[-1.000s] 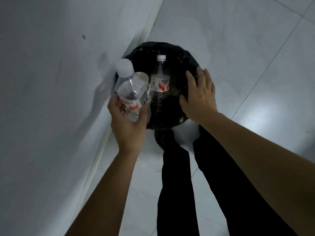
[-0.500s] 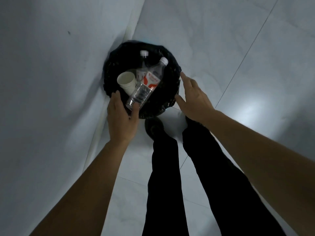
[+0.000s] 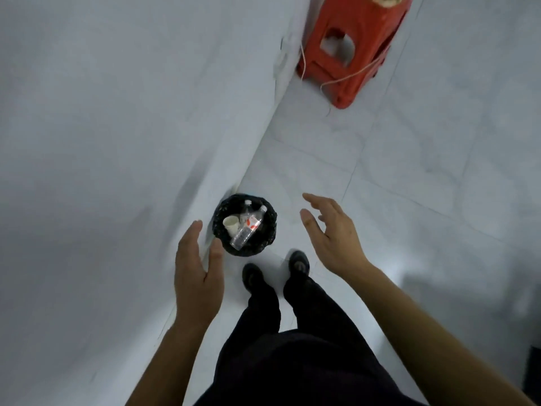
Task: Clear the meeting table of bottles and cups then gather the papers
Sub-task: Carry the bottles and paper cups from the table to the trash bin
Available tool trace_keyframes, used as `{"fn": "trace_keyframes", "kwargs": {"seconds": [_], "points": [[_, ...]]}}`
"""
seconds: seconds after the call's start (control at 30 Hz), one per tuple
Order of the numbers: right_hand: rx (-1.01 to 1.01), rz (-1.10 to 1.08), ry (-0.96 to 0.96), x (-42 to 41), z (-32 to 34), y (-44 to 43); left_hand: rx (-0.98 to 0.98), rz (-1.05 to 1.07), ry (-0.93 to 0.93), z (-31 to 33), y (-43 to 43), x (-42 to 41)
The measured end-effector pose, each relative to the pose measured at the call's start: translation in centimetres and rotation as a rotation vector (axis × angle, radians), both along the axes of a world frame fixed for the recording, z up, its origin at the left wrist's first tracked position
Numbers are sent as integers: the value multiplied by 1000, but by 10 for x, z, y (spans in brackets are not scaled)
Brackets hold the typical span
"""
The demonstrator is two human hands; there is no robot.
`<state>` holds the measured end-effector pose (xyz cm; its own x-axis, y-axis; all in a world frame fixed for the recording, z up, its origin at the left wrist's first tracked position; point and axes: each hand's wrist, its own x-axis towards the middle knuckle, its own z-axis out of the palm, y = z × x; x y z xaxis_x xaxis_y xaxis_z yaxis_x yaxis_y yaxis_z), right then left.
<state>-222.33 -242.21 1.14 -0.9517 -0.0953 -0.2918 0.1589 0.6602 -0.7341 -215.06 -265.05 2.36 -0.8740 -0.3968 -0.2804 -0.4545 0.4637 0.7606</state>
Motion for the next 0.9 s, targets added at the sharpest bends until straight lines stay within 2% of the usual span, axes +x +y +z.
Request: {"fn": "trace_keyframes", "kwargs": {"seconds": [0.1,0.2,0.33,0.43,0.6,0.8,0.9], "points": [[-77,-69,43,19,56,4,-5,81,47,59,-1,20],[-154,-152,122,35,96,6,100,184,127,94,-3,24],[-162,-188,203,44,133,16,173,126,226,123,-12,4],[-151,-323,258,53,145,38,212,109,272,127,-8,-19],[-141,-603,279,82,150,89,281,-44,246,118,33,-54],[-124,-925,367,116,163,172,346,-394,250,136,133,-103],[-135,-1018,407,123,168,207,360,-530,281,153,186,-124]]}}
